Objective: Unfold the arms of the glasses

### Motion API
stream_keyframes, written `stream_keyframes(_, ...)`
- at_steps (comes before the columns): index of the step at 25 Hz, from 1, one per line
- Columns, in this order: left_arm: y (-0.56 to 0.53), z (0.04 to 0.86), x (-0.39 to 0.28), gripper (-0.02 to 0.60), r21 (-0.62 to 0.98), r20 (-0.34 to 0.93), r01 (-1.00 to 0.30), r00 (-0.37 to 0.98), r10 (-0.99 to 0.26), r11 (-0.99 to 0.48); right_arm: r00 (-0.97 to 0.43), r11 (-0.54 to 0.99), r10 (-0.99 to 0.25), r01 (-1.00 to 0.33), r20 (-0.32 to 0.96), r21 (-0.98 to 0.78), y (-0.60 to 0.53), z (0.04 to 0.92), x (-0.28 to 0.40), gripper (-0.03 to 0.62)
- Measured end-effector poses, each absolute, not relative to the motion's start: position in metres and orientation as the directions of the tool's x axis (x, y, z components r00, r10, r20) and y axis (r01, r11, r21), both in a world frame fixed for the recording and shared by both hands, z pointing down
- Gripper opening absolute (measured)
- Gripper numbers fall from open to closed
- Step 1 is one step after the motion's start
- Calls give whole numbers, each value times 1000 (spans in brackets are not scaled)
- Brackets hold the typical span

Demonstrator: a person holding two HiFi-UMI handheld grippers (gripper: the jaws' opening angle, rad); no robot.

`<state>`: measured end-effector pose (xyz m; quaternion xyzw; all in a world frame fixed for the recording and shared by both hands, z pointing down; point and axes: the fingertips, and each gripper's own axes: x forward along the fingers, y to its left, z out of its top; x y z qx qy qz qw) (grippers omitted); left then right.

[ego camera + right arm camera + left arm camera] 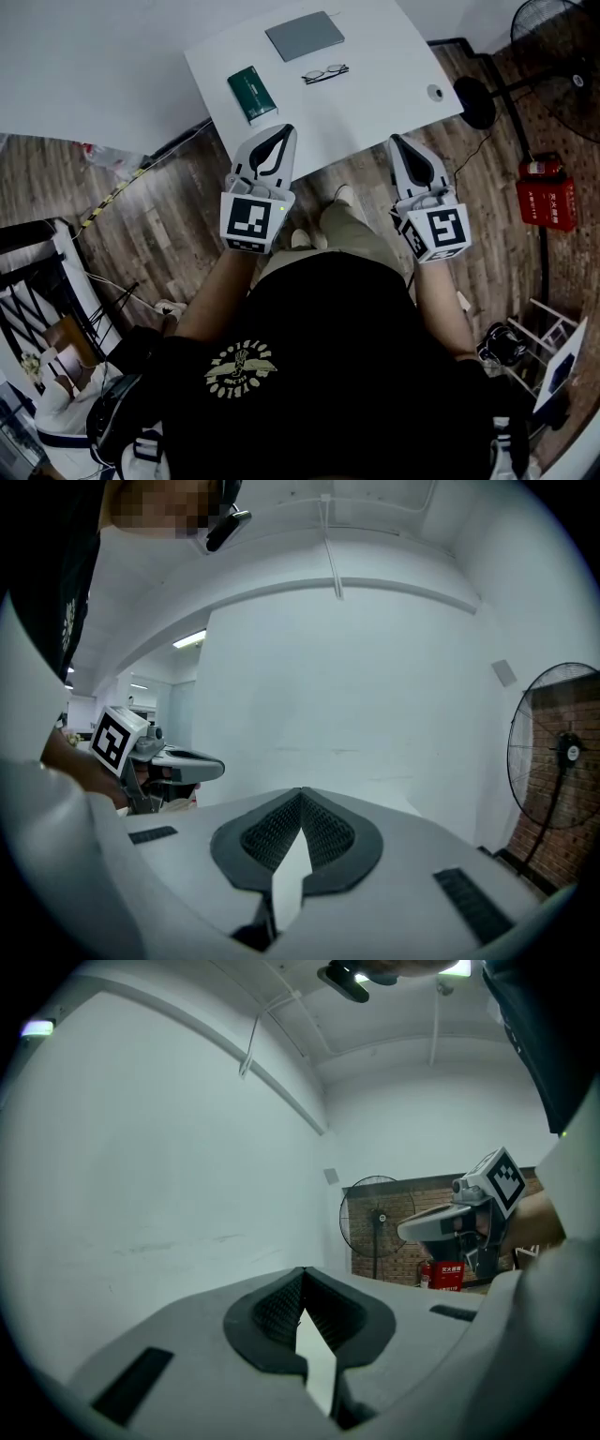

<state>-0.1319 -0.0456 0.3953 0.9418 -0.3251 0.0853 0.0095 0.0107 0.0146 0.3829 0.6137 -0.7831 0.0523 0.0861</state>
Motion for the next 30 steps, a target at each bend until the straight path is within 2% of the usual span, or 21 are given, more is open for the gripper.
stream_keyframes(15,-100,390,-83,5,-56,199,-628,755,-625,-776,-265,271,-942,-963,206,2,-39,387,59,0)
stream_keyframes(30,-158,380,-32,5,-149,209,-701,667,-715,-698,-384,385,-906,-922,179,-34,-113,378,119,0)
